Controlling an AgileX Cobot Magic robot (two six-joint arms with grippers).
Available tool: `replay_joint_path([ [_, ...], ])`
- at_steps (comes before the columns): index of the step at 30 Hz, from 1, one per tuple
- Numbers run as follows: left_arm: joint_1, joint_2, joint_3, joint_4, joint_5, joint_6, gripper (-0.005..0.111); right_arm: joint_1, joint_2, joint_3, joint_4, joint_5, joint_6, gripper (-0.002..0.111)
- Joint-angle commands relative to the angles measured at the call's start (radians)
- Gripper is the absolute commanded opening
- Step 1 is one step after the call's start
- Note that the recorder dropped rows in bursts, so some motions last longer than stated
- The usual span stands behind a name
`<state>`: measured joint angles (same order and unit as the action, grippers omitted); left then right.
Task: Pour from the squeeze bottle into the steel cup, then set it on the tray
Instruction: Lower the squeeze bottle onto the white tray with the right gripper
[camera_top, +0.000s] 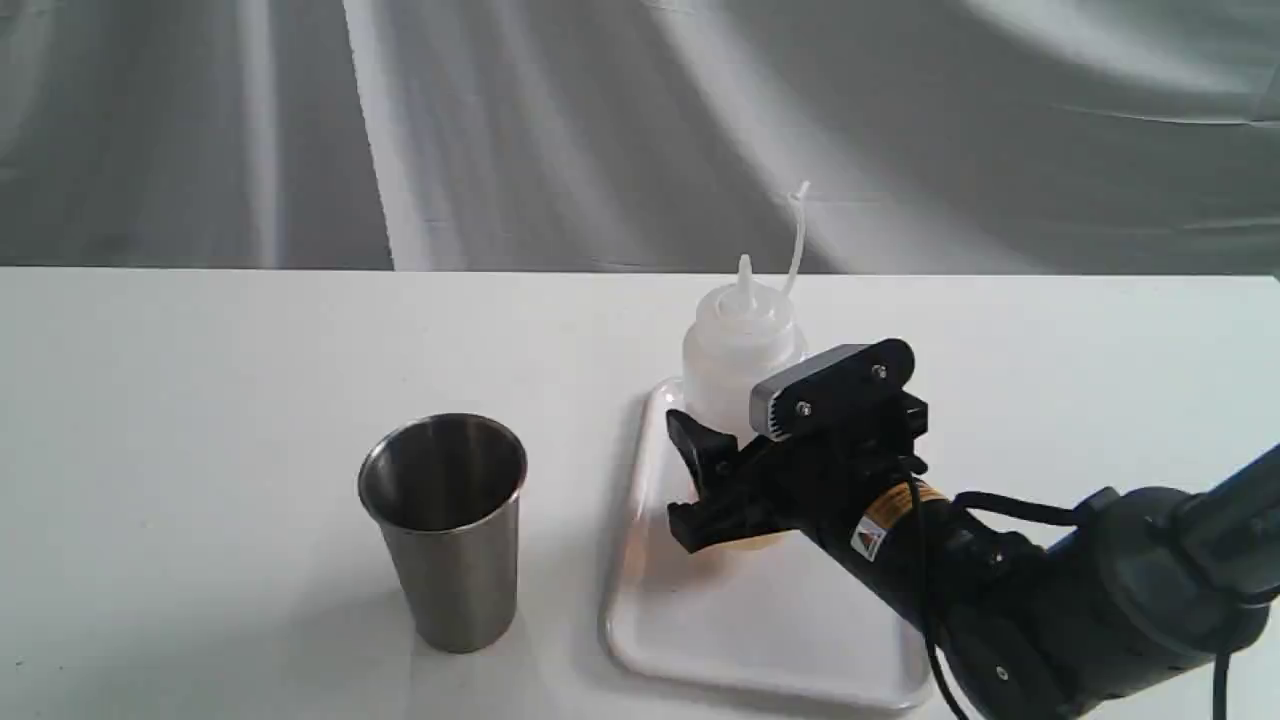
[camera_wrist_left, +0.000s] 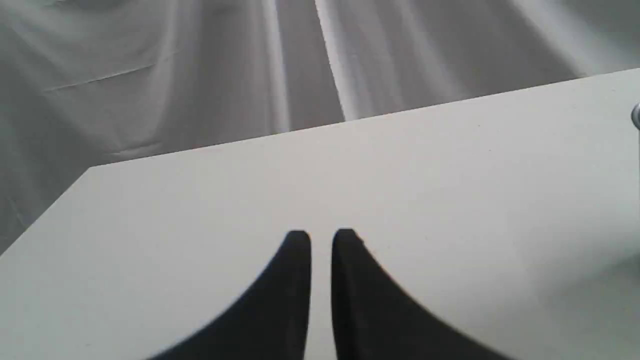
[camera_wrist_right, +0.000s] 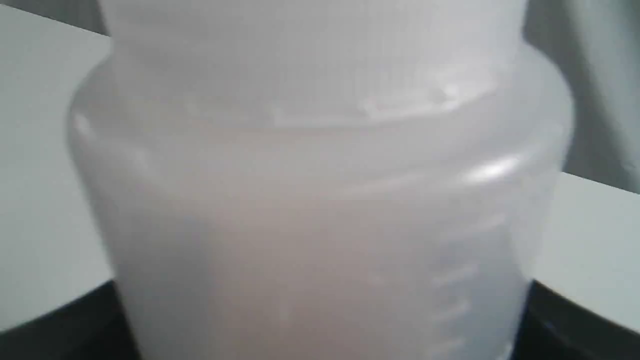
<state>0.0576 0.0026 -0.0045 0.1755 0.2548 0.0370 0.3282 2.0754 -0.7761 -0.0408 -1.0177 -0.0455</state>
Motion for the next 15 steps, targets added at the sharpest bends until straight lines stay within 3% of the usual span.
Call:
replay_joint_path([
  [1,0.002,-0.003,0.004,0.0,-0.012,-0.005,0.008,-0.003,-0.009,0.0,-0.008,-0.046,-0.003,0.0],
  [15,0.002,-0.003,0.004,0.0,-0.012,-0.008,0.008,-0.003,0.017,0.0,-0.008,-0.017,-0.003,0.0],
])
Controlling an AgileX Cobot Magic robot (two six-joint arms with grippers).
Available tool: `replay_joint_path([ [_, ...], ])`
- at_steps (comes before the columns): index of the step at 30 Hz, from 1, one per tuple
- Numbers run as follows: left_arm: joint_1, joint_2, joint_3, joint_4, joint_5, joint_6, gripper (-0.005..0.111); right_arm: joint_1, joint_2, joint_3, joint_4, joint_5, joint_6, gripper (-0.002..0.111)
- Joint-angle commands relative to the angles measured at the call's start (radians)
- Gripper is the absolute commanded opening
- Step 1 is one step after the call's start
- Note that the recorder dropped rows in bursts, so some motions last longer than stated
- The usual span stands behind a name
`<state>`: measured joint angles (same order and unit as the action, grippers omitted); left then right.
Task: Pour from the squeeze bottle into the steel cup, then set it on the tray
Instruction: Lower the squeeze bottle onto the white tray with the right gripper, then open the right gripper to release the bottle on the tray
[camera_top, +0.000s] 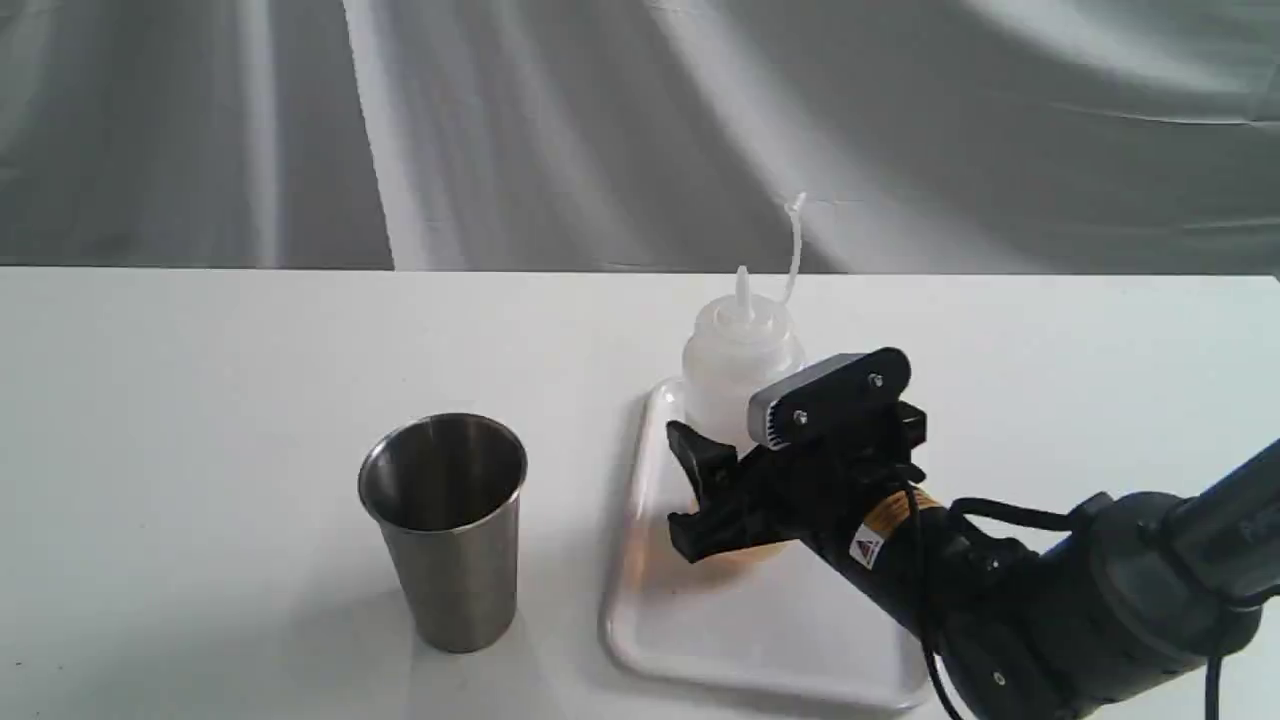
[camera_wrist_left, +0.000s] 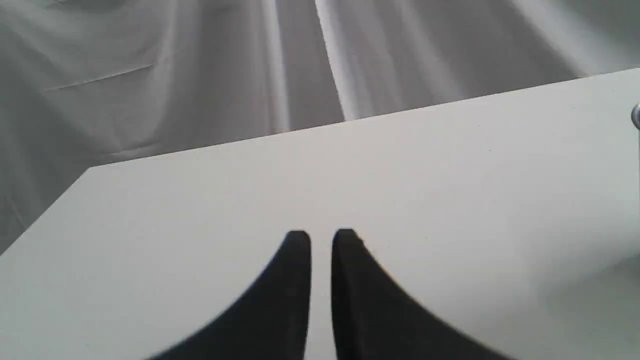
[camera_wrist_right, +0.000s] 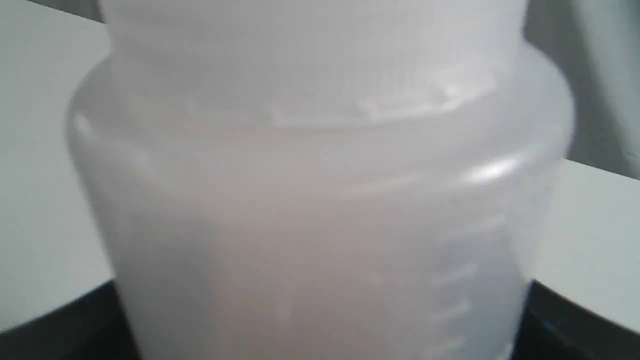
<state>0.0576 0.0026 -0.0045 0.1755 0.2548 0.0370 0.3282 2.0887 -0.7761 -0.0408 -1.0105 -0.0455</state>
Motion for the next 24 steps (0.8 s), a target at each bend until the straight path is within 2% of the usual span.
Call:
replay_joint_path([
  [1,0.002,-0.003,0.004,0.0,-0.012,-0.008,0.008,-0.003,0.005,0.0,-0.008,-0.026,-0.003,0.0],
  [24,0.002,-0.003,0.004,0.0,-0.012,-0.007,0.008,-0.003,0.033,0.047,-0.03,-0.056,0.053,0.0],
])
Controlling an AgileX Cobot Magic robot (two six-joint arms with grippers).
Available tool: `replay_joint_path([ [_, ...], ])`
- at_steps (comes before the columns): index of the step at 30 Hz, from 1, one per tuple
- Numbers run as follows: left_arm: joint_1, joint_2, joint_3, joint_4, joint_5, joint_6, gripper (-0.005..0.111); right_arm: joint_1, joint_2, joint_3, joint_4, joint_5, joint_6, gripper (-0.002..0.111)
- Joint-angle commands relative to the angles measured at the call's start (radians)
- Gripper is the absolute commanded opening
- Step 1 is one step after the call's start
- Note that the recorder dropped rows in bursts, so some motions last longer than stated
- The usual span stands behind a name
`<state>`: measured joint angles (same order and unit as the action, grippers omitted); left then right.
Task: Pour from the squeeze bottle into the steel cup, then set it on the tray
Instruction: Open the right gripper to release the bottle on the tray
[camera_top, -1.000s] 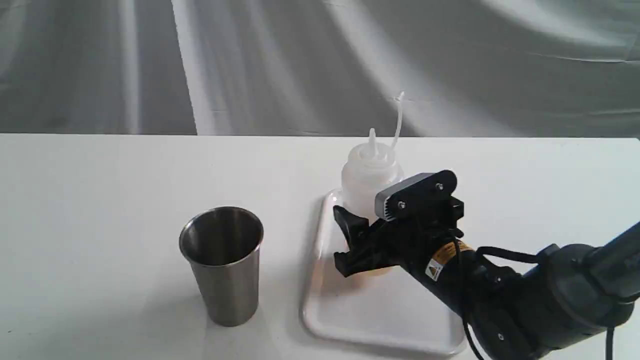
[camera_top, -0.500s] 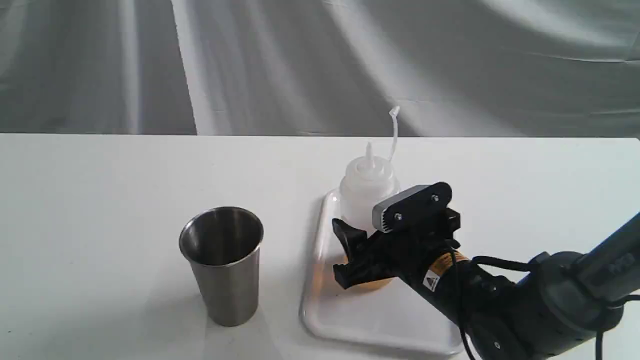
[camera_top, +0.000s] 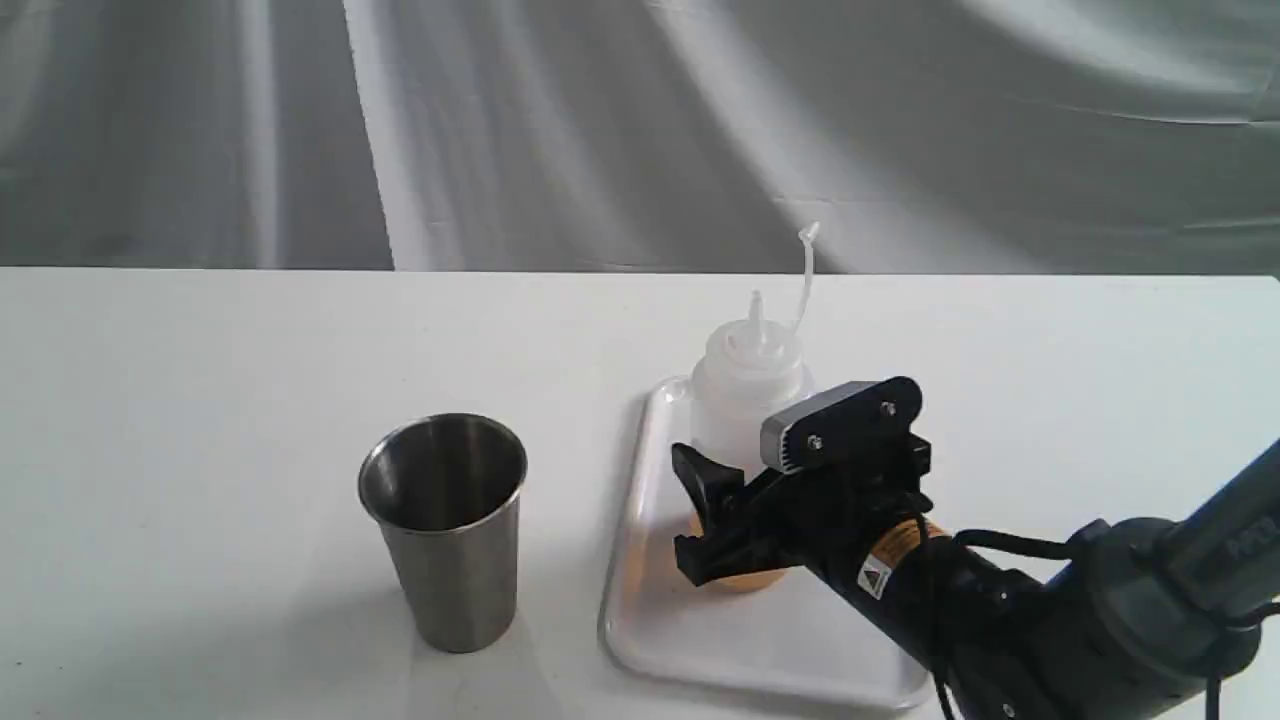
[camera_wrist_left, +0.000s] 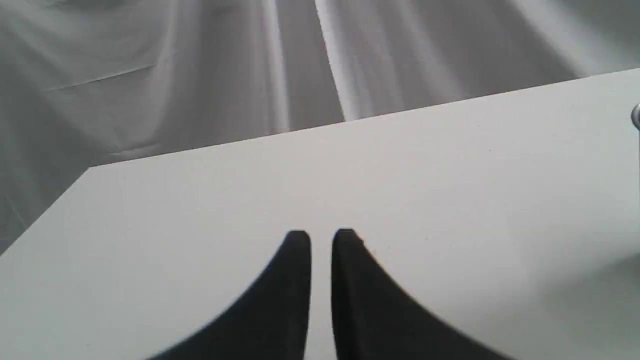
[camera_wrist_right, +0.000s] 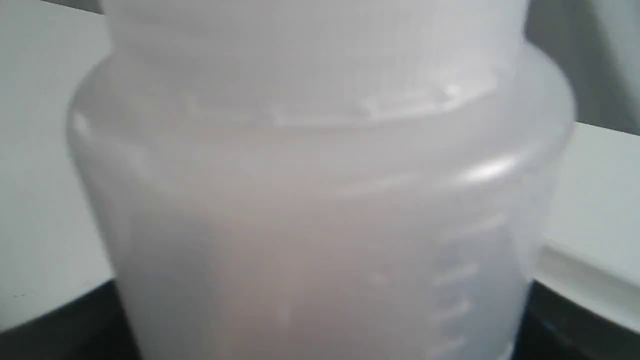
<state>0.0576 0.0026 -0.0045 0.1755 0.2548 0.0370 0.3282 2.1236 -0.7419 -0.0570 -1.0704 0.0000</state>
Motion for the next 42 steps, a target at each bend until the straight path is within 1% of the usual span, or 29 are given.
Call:
replay_joint_path([
  [1,0.002,-0.003,0.004,0.0,-0.012,-0.007,0.008,-0.003,-0.002,0.012,-0.014,0.002,0.011,0.001],
  [4,0.002,-0.003,0.004,0.0,-0.012,-0.007,0.008,-0.003,-0.002,0.012,-0.009,0.002,0.044,0.009],
  [9,0.002,-0.003,0.004,0.0,-0.012,-0.005,0.008,-0.003,-0.002,0.012,-0.005,0.002,0.046,0.034],
  [10,0.002,-0.003,0.004,0.0,-0.012,-0.005,0.008,-0.003,-0.002,0.012,-0.003,0.002,0.046,0.037],
  [15,0.002,-0.003,0.004,0.0,-0.012,-0.005,0.008,-0.003,-0.002,0.012,-0.003,0.002,0.061,0.059],
  [20,0.002,-0.003,0.004,0.0,-0.012,-0.008,0.008,-0.003,-0.002,0.035,0.012,-0.005,0.091,0.074],
  [24,0.002,-0.003,0.004,0.0,-0.012,-0.008,0.008,-0.003,-0.002,0.062,0.023,-0.028,0.091,0.082],
  [33,0.002,-0.003,0.004,0.0,-0.012,-0.006,0.008,-0.003,-0.002,0.067,0.018,-0.039,0.091,0.091],
  [42,0.002,-0.003,0.004,0.0,-0.012,-0.006,0.008,-0.003,-0.08,0.127,-0.035,-0.047,0.091,0.092],
])
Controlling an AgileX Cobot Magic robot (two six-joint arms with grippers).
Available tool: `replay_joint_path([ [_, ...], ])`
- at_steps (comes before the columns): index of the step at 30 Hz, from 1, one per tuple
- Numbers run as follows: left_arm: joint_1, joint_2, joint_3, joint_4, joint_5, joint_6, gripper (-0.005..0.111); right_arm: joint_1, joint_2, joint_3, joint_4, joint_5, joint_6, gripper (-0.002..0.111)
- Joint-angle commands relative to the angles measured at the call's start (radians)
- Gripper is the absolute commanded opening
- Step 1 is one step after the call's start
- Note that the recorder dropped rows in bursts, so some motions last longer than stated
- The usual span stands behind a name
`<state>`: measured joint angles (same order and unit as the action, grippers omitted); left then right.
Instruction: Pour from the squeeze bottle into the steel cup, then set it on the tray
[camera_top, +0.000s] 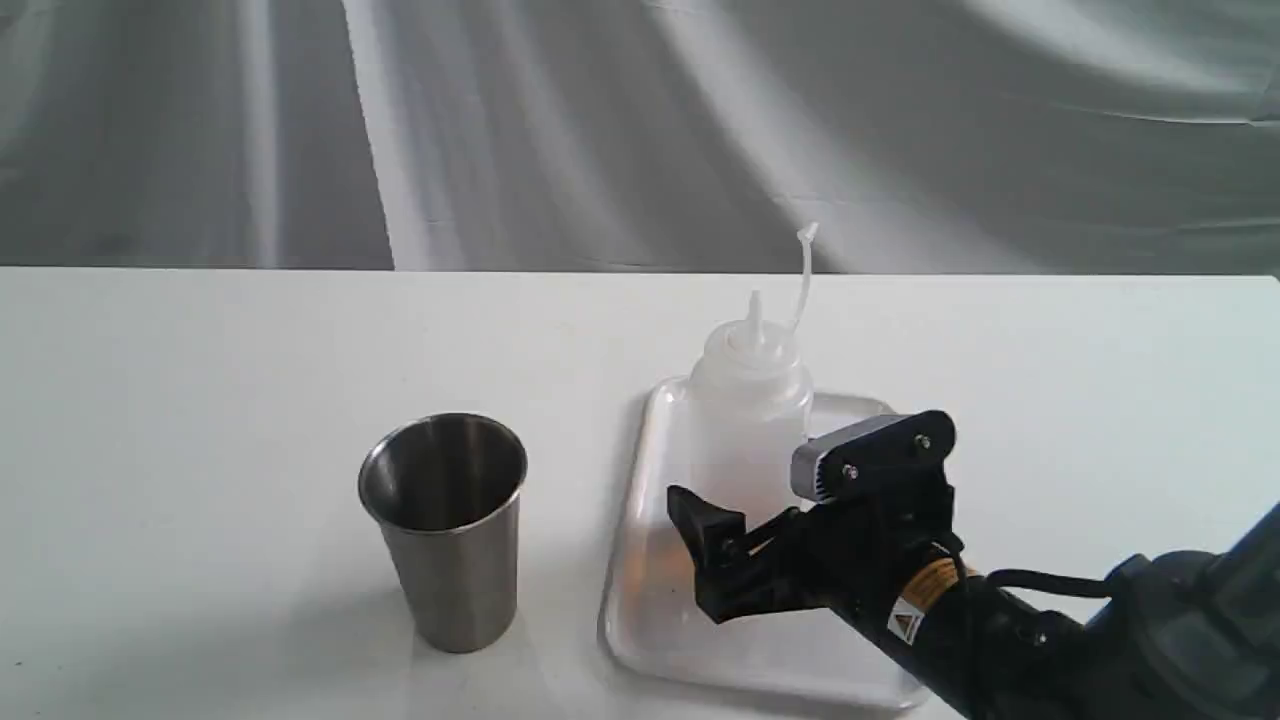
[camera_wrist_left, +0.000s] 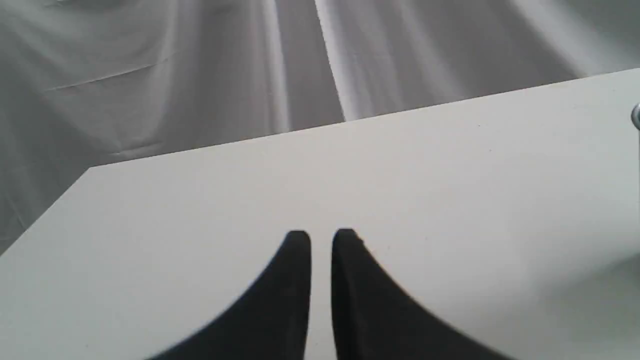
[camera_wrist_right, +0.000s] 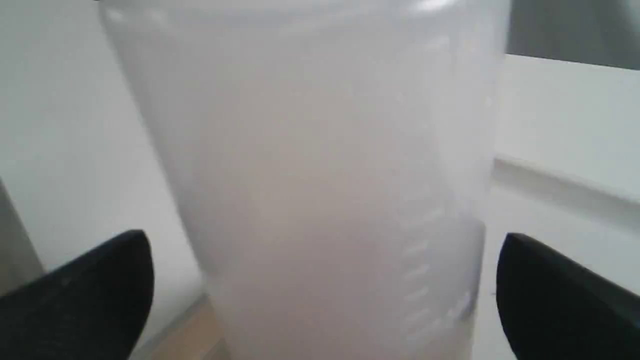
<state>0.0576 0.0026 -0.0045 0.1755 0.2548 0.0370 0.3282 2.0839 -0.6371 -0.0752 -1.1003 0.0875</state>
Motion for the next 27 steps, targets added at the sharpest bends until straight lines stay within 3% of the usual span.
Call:
replay_joint_path([
  [1,0.002,-0.003,0.004,0.0,-0.012,-0.006,0.008,-0.003,-0.05,0.027,-0.017,-0.017,0.005,0.092],
  [16,0.002,-0.003,0.004,0.0,-0.012,-0.006,0.008,-0.003,-0.246,0.204,-0.031,-0.002,0.078,0.092],
  [27,0.002,-0.003,0.004,0.0,-0.012,-0.006,0.008,-0.003,-0.527,0.373,-0.102,0.107,0.106,0.092],
])
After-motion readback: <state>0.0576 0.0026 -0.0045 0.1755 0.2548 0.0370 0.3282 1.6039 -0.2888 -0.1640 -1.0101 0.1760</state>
